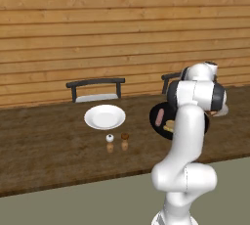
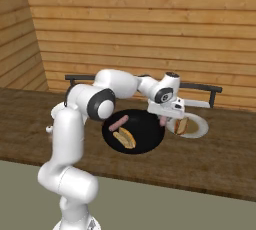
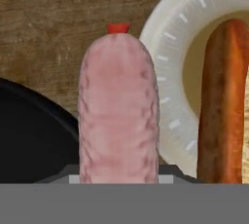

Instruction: Place one bun and one sausage from the bowl on each plate.

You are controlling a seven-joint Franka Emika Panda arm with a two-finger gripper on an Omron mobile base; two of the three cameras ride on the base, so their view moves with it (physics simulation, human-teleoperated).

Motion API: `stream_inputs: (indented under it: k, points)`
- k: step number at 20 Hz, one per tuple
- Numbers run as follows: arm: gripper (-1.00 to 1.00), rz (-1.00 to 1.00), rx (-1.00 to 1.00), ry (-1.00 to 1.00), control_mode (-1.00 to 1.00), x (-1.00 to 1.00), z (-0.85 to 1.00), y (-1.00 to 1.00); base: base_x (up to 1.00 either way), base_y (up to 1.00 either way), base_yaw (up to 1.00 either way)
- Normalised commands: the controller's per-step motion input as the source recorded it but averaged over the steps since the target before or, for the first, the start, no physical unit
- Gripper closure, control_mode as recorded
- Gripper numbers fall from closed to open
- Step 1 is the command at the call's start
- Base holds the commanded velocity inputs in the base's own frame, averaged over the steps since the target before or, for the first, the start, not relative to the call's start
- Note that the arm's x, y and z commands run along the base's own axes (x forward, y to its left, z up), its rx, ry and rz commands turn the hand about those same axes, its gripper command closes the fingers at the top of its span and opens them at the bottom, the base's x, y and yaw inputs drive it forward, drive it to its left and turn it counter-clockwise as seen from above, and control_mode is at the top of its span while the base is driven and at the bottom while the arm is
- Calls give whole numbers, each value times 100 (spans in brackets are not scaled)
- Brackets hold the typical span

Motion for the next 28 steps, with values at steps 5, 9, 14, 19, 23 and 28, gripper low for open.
stream_inputs:
  k: [5, 9, 14, 19, 23, 28]
  points:
    - [100, 0, 3, 1, -100, 45, 0, -47, 0, 0, 0]
    - [100, 0, 0, 0, -100, 16, -26, -23, 0, 0, 0]
    - [100, 0, 0, 0, -100, 0, -51, 0, 0, 0, 0]
    - [100, 0, 0, 0, -100, 0, -9, 0, 0, 0, 0]
    - [-100, 0, 0, 0, -100, 0, 0, 0, 0, 0, 0]
    - [-100, 0, 0, 0, -100, 0, 0, 0, 0, 0, 0]
